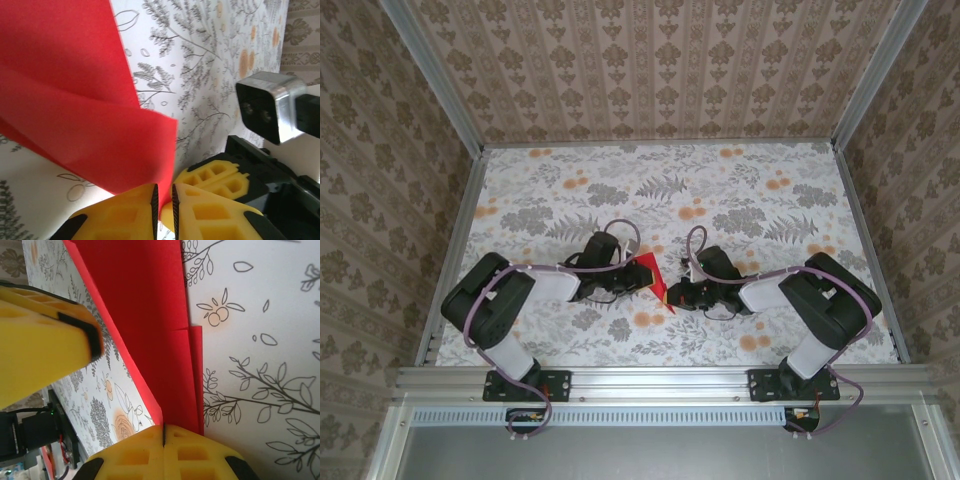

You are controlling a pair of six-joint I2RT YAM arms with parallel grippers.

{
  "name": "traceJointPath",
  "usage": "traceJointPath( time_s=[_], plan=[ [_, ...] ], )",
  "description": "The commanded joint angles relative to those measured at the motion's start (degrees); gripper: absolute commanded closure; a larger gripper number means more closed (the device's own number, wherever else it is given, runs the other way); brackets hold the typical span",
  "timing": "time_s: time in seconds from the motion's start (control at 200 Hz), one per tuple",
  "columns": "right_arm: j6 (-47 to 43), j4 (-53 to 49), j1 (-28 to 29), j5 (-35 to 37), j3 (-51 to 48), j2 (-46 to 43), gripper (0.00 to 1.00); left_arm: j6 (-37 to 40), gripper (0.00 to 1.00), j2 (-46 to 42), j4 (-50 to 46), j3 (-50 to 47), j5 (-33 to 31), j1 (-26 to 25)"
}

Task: Fold a paper plane with a square sheet of paper (pick it up from the middle)
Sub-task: Fold the wing for the fifth time at the center of the table.

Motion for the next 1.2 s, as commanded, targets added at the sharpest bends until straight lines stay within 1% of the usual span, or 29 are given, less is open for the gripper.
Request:
traceJointPath(
  time_s=[0.0,0.31,0.43,0.69,0.825,1.005,1.19],
  plan=[
    [1.7,0.8,-0.6,-2.0,-0.5,0.4,0.95,1.4,0.84,1.8,1.9,1.3,1.0,-0.4],
    [1.0,-0.3,-0.6,-2.5,-0.1,0.5,0.93,1.1,0.86,4.0,0.2,2.7,0.1,-0.5],
    [0.7,-0.8,-0.7,-2.5,0.2,0.4,0.89,1.1,0.87,4.7,-1.6,3.4,-0.3,-0.5],
    [-2.3,-3.1,-0.3,-1.8,0.6,-2.4,0.77,0.8,0.89,6.3,-3.6,4.3,-0.8,-0.4],
    [-7.5,-11.8,1.5,3.8,2.8,-5.4,0.74,0.8,0.89,6.4,-4.0,4.6,-0.9,-0.5],
    [-13.5,-18.6,3.4,8.4,5.8,-6.8,0.71,0.9,0.89,6.6,-5.0,5.0,-1.1,-0.5],
    [-17.3,-22.8,4.8,13.3,8.9,-5.8,0.69,0.9,0.89,6.8,-5.3,5.4,-1.0,-0.5]
  ],
)
